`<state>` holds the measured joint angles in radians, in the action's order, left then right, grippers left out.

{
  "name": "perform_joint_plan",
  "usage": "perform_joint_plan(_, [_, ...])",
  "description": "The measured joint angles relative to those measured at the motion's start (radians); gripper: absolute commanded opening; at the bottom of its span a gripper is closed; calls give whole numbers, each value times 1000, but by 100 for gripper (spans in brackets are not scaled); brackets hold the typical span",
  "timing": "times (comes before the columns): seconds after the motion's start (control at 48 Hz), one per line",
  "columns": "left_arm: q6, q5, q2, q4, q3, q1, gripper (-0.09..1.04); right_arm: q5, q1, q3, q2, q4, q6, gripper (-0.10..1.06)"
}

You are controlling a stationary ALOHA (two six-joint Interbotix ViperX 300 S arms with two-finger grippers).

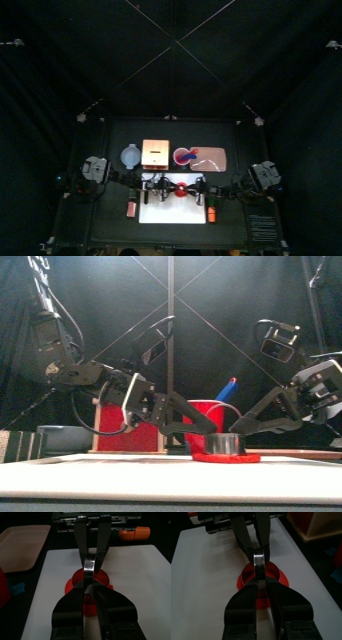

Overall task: Get the cutter from the drawer then cut the dough then place the extra dough in the bowl
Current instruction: Cut the dough

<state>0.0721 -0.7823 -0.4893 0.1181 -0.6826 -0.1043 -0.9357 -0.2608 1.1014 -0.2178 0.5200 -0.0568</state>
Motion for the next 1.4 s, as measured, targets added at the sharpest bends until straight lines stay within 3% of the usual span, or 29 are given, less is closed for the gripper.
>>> perform_joint_plan(1.396, [3, 140, 21, 2, 8, 0, 49, 37, 0, -15, 0, 3, -11, 48])
